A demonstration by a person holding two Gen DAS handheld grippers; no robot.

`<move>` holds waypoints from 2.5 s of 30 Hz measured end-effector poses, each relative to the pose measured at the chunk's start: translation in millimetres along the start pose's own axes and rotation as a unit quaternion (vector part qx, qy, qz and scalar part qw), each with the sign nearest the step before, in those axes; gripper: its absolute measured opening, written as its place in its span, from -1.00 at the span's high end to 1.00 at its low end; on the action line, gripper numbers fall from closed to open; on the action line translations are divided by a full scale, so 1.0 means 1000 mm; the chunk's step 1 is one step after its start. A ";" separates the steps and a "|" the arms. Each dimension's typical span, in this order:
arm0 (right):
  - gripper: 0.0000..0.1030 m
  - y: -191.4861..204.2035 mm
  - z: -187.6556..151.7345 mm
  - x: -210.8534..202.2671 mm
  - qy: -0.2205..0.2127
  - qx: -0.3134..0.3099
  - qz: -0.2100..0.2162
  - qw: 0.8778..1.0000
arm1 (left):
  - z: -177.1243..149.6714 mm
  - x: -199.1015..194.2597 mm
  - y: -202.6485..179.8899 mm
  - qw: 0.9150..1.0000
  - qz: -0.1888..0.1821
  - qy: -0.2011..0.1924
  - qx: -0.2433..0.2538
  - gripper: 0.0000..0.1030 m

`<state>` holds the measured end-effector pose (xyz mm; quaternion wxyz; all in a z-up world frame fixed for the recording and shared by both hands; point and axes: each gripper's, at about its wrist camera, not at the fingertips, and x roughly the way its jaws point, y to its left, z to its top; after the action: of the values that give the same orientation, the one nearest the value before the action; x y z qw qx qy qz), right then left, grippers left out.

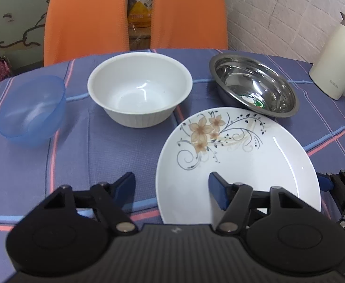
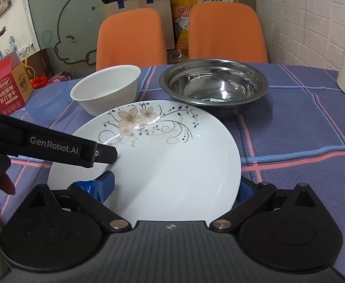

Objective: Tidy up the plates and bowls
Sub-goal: 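Move the left gripper to the white floral plate and grasp its rim, then carry the floral plate onto the plate stack and open the left gripper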

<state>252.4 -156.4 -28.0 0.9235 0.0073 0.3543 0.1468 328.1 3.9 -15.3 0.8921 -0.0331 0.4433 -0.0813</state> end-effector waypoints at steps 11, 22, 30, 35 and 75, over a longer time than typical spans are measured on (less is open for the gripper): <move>-0.76 0.008 -0.006 0.000 -0.025 0.013 -0.014 1.000 | -0.001 -0.005 -0.010 1.000 -0.020 0.016 0.004 0.07; -0.75 0.019 -0.017 -0.023 -0.038 0.035 -0.005 0.999 | -0.020 -0.036 -0.008 1.000 -0.021 0.004 0.008 0.08; -0.76 0.045 -0.021 -0.059 -0.058 0.028 -0.001 0.998 | -0.043 -0.093 0.008 1.000 -0.008 -0.027 -0.002 0.08; -0.76 0.081 -0.035 -0.081 -0.065 0.019 0.027 0.997 | -0.074 -0.133 0.038 0.999 0.014 -0.035 -0.022 0.08; -0.71 0.195 -0.114 -0.115 -0.057 -0.063 0.079 0.993 | -0.198 -0.213 0.126 0.985 0.064 -0.106 -0.118 -0.33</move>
<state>44.6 -11.9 -15.7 0.9264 -0.0147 0.2897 0.2403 58.1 167.4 15.6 0.9273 -0.1186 0.3535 0.0327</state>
